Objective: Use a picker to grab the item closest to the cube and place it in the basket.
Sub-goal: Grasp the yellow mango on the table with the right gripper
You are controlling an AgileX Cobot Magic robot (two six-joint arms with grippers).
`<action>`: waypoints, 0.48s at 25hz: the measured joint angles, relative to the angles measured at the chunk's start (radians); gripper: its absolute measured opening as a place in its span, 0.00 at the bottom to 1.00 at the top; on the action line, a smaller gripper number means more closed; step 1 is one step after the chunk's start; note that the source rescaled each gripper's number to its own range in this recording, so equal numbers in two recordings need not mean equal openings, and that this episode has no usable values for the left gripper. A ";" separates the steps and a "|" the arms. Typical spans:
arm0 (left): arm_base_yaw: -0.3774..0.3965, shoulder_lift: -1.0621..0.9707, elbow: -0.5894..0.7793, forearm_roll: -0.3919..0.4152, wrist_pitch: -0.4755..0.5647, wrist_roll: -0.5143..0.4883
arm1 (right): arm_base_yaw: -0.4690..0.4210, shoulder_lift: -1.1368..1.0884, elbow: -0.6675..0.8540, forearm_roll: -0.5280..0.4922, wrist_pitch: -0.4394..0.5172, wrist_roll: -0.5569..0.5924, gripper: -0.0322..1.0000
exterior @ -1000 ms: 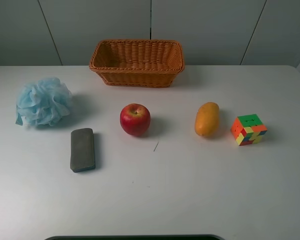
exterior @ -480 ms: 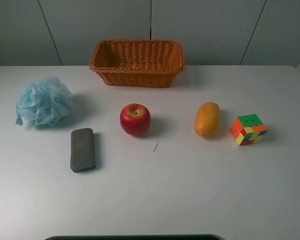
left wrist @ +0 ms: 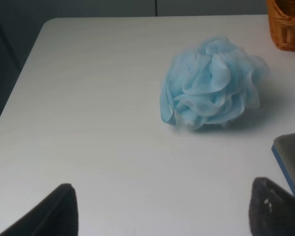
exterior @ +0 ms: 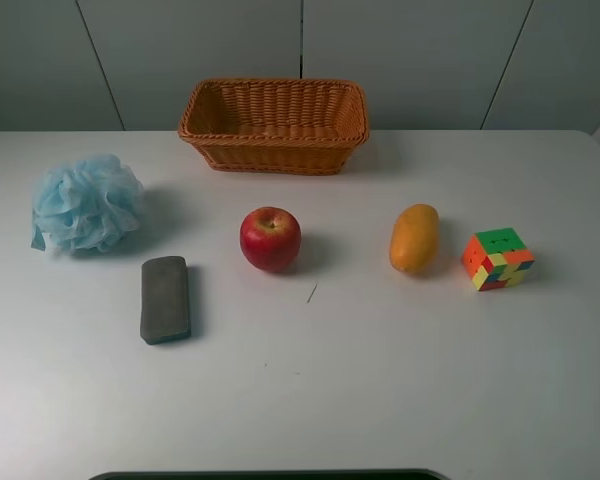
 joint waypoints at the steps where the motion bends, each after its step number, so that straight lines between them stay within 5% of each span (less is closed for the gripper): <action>1: 0.000 0.000 0.000 0.000 0.000 0.000 | 0.032 0.044 -0.005 -0.002 -0.041 -0.002 1.00; 8: 0.000 0.000 0.000 0.000 0.000 0.000 | 0.248 0.340 -0.025 -0.001 -0.261 0.080 1.00; 12: 0.000 0.000 0.000 0.000 0.000 0.000 | 0.269 0.514 -0.027 0.048 -0.346 0.117 1.00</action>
